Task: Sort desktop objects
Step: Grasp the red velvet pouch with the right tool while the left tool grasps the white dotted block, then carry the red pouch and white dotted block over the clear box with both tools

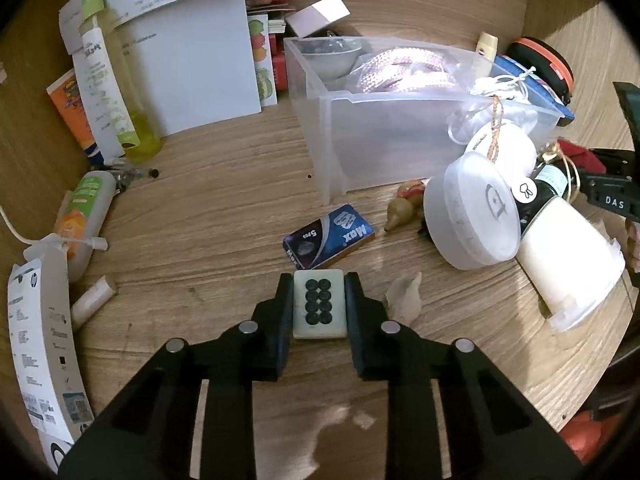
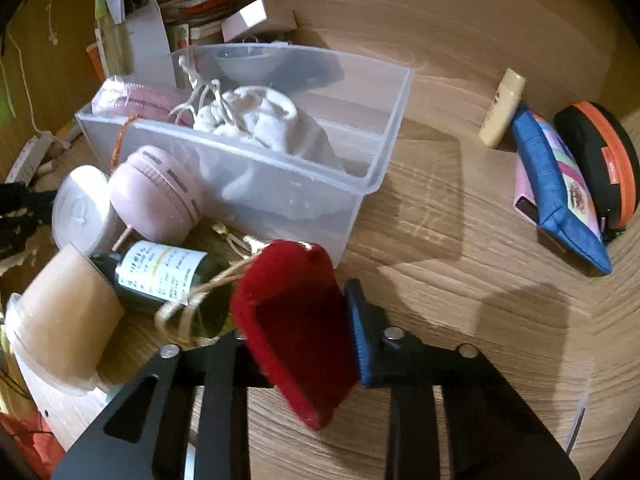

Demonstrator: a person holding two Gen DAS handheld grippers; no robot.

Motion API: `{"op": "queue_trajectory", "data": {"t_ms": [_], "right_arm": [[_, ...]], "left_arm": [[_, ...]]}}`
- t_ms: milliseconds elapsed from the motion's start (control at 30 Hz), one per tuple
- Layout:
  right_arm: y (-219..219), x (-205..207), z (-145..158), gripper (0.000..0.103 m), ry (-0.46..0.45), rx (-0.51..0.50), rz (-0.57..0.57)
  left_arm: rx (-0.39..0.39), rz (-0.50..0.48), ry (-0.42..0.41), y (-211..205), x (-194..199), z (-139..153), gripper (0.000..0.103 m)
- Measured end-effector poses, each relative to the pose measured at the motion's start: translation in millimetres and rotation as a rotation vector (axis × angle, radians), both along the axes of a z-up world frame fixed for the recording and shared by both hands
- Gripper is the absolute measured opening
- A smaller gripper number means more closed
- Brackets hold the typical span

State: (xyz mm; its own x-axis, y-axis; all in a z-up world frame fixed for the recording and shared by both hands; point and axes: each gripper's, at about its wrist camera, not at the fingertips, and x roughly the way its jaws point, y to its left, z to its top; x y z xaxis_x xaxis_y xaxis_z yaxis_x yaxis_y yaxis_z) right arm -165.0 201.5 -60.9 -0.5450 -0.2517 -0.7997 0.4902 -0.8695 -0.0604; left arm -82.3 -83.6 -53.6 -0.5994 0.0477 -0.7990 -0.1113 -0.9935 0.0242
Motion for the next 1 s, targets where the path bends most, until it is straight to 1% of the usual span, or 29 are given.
{"op": "queue_trajectory", "data": {"t_ms": [33,167,500,667,900,1000], "right_arm": [[0,3,2,0.015,0.013,0.001,0.0],[1,16,14,0.014,0.078,0.005,0.001],[-11,52,50,0.013,0.233,0.027,0.043],[-16,61,64,0.013,0.272,0.016,0.061],[-17,63,85,0.013,0.307,-0.04,0.067],[-17,59,94,0.013,0.326,-0.062,0.065]], "left_arm": [[0.001,0.007,0.001,-1,0,0,0.024],[0.015,0.025,0.01,-7,2,2,0.024],[0.018,0.049,0.1,-8,14,31,0.024],[0.006,0.044,0.158,-2,18,48,0.024],[0.0,0.027,0.234,6,21,68,0.024],[0.005,0.018,0.254,9,17,75,0.024]]}}
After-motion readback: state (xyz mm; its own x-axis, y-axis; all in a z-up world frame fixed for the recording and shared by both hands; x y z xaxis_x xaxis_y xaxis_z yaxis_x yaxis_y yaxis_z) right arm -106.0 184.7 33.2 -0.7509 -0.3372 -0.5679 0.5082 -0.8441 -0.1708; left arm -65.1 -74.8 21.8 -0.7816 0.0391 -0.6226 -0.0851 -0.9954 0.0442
